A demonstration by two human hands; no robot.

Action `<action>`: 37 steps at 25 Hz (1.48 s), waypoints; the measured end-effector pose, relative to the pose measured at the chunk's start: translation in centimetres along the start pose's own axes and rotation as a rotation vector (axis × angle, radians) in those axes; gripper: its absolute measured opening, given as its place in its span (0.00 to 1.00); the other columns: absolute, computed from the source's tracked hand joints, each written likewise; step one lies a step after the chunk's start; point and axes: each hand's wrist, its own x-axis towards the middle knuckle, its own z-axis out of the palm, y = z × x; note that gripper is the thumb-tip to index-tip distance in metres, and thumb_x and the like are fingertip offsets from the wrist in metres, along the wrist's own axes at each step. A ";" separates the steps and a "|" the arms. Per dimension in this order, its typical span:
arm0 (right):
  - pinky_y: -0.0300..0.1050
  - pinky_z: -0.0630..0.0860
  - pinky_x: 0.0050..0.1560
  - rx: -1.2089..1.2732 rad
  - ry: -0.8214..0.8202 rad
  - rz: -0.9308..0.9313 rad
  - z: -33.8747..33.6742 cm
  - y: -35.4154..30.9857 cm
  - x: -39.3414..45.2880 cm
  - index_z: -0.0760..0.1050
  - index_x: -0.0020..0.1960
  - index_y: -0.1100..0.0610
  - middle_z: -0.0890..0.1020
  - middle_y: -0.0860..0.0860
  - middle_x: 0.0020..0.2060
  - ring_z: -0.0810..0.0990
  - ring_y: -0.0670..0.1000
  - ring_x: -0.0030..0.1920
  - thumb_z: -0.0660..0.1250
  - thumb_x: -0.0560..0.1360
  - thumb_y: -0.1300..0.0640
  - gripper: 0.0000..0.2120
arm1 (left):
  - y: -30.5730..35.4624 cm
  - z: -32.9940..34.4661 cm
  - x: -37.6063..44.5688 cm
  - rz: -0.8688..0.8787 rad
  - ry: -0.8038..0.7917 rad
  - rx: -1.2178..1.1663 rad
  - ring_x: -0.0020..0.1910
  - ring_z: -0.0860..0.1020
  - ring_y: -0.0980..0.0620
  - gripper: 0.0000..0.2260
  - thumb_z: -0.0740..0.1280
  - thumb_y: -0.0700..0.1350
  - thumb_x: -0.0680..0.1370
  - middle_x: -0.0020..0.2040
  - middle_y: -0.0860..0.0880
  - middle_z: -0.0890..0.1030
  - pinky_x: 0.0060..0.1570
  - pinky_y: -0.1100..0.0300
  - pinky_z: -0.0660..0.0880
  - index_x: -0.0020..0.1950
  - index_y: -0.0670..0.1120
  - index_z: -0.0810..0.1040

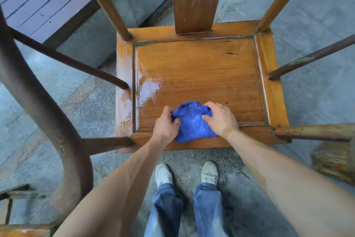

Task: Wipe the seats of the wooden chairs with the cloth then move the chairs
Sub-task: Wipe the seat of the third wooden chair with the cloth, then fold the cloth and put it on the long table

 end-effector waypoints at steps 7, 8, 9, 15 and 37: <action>0.50 0.74 0.48 0.292 0.261 -0.156 -8.5 -3.3 -6.6 0.76 0.54 0.47 0.78 0.46 0.46 0.77 0.52 0.48 0.69 0.76 0.55 0.08 | 6.5 -6.3 -5.9 0.283 0.117 -0.148 0.34 0.77 0.48 0.07 0.62 0.46 0.80 0.37 0.53 0.78 0.36 0.55 0.74 0.56 0.54 0.67; 0.49 0.73 0.49 0.318 0.297 -0.185 -10.5 -4.3 -7.7 0.76 0.53 0.47 0.77 0.44 0.46 0.77 0.51 0.48 0.70 0.76 0.56 0.08 | 8.1 -7.8 -7.0 0.325 0.128 -0.177 0.37 0.78 0.46 0.07 0.61 0.48 0.79 0.39 0.51 0.79 0.38 0.51 0.75 0.56 0.55 0.67; 0.48 0.72 0.49 0.333 0.325 -0.218 -12.5 -5.4 -8.7 0.77 0.53 0.48 0.76 0.43 0.45 0.77 0.49 0.48 0.71 0.75 0.57 0.08 | 9.7 -9.5 -8.0 0.367 0.139 -0.194 0.39 0.80 0.45 0.07 0.62 0.48 0.79 0.42 0.49 0.81 0.39 0.50 0.76 0.56 0.56 0.68; 0.29 0.69 0.46 0.342 0.431 -0.417 -25.3 -12.9 -16.5 0.74 0.49 0.42 0.79 0.42 0.45 0.76 0.42 0.45 0.73 0.73 0.58 0.13 | 19.8 -20.6 -17.2 0.638 0.164 -0.297 0.34 0.75 0.61 0.08 0.64 0.40 0.82 0.43 0.51 0.78 0.36 0.67 0.71 0.56 0.52 0.71; 0.37 0.77 0.41 0.535 0.654 -0.780 -45.0 -21.3 -34.0 0.78 0.49 0.42 0.83 0.39 0.43 0.80 0.43 0.41 0.74 0.74 0.55 0.09 | 36.1 -33.0 -34.8 1.096 0.257 -0.510 0.45 0.77 0.50 0.06 0.64 0.42 0.81 0.45 0.54 0.82 0.45 0.54 0.74 0.56 0.52 0.74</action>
